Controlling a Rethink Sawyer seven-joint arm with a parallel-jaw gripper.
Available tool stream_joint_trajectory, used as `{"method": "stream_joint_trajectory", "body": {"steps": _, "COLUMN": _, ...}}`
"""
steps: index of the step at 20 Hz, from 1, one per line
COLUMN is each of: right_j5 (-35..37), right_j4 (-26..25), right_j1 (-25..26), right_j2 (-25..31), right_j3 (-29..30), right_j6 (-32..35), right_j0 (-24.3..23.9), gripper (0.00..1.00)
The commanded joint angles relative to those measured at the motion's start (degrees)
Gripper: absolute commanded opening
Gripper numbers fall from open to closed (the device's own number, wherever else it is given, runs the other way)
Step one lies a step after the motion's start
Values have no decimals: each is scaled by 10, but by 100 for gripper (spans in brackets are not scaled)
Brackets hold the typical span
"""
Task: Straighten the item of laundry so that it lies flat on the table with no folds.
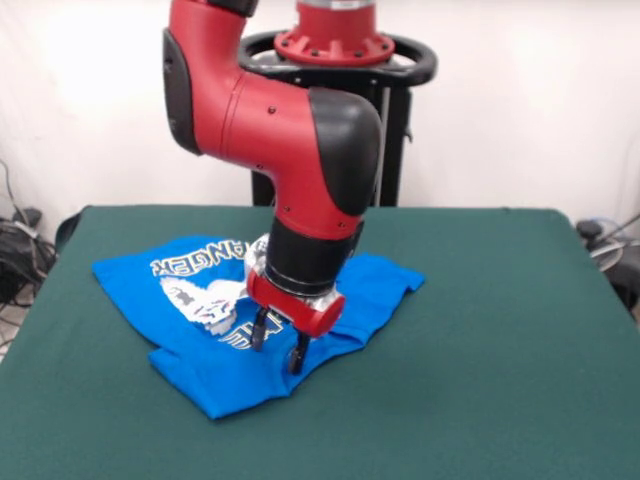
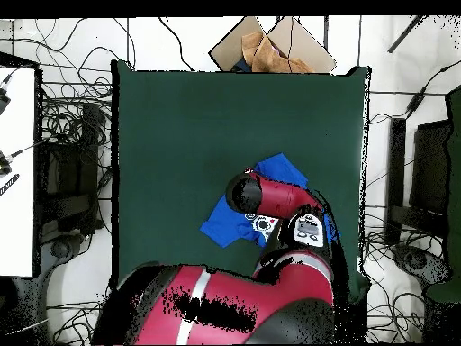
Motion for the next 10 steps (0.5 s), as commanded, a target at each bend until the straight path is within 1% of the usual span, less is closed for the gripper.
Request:
{"method": "stream_joint_trajectory", "body": {"steps": 1, "right_j5": 1, "right_j4": -25, "right_j1": 114, "right_j2": -32, "right_j3": -34, "right_j6": 48, "right_j0": 19, "gripper": 100}}
{"method": "stream_joint_trajectory", "body": {"steps": 2, "right_j5": -8, "right_j4": -21, "right_j1": 116, "right_j2": -35, "right_j3": -32, "right_j6": 55, "right_j0": 20, "gripper": 100}}
{"method": "stream_joint_trajectory", "body": {"steps": 4, "right_j5": -57, "right_j4": -7, "right_j1": 117, "right_j2": -10, "right_j3": -18, "right_j6": 73, "right_j0": -7, "gripper": 100}}
{"method": "stream_joint_trajectory", "body": {"steps": 5, "right_j5": -67, "right_j4": 0, "right_j1": 118, "right_j2": -3, "right_j3": -17, "right_j6": 80, "right_j0": -15, "gripper": 100}}
{"method": "stream_joint_trajectory", "body": {"steps": 7, "right_j5": -60, "right_j4": 0, "right_j1": 118, "right_j2": -1, "right_j3": -21, "right_j6": 73, "right_j0": -18, "gripper": 100}}
{"method": "stream_joint_trajectory", "body": {"steps": 8, "right_j5": -52, "right_j4": 1, "right_j1": 119, "right_j2": -3, "right_j3": -24, "right_j6": 71, "right_j0": -16, "gripper": 0}}
{"method": "stream_joint_trajectory", "body": {"steps": 10, "right_j5": -43, "right_j4": 4, "right_j1": 117, "right_j2": -2, "right_j3": -24, "right_j6": 72, "right_j0": -17, "gripper": 0}}
